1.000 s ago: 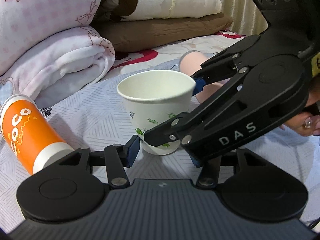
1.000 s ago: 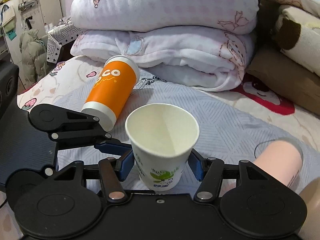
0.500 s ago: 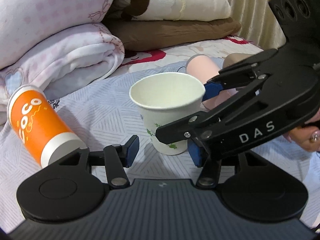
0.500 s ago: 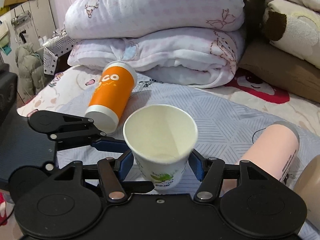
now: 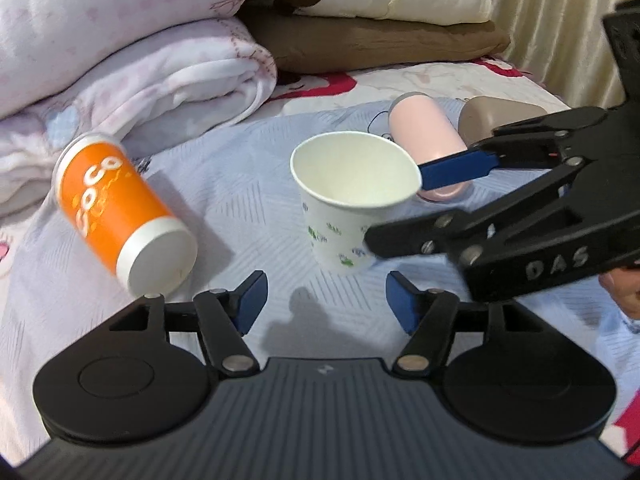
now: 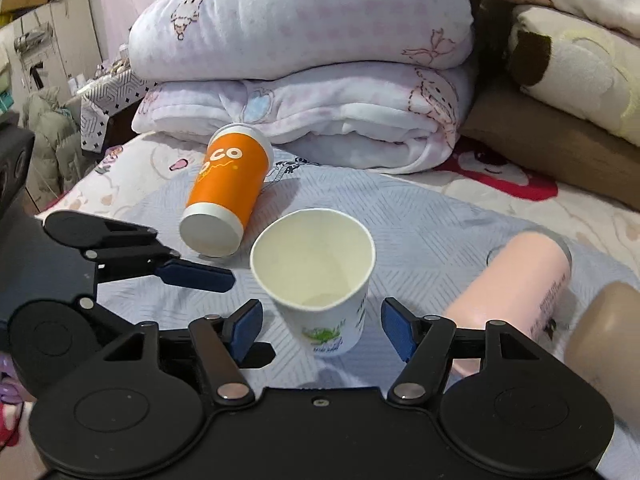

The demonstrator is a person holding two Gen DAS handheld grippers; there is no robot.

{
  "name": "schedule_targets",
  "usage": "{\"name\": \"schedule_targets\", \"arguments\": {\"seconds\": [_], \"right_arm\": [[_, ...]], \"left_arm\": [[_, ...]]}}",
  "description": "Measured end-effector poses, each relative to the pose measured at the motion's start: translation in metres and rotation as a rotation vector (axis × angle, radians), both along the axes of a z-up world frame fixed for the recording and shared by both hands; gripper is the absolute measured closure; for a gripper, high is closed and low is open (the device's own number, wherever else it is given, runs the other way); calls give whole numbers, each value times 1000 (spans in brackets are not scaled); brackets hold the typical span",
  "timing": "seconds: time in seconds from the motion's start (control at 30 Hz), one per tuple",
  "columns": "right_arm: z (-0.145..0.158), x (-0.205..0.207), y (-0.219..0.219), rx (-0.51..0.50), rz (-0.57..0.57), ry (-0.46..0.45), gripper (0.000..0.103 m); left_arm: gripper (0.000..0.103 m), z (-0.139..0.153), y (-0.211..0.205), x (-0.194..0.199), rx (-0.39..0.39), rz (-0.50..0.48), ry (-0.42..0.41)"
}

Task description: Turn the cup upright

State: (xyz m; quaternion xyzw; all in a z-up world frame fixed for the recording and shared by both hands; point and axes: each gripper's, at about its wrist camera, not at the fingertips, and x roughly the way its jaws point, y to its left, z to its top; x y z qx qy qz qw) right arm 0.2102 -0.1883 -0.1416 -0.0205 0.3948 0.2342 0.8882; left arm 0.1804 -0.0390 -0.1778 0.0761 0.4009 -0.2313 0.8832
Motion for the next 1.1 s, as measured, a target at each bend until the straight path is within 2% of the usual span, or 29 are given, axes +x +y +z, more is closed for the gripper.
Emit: {"name": "schedule_targets", "arguments": {"seconds": [0.1,0.2,0.3,0.47,0.6,0.7,0.93,1.1], "right_arm": [[13,-11,-8,32,-21,9,32],[31,-24,-18,55,-63,17,32],[52,-43,-26,42,-98,-13,32],[87,-73,-37,46,-142,-66,32],[117,-92,-40,31,-176,-103,32],[135,-104,-39,-2,-223,-111,32],[169,-141,-45,0,-297,-123,32],[187,-164,-42,-21,-313,-118,32]], "left_arm": [[35,17,5,-14,10,42,11],[27,39,7,-33,17,62,-31],[26,58,4,-40,23,93,-20],[24,93,6,-52,-48,158,11],[23,120,9,-67,-64,186,6],[23,137,9,-79,-50,196,-8],[23,159,16,-102,-10,288,-8],[11,177,16,-124,49,319,-55]]}}
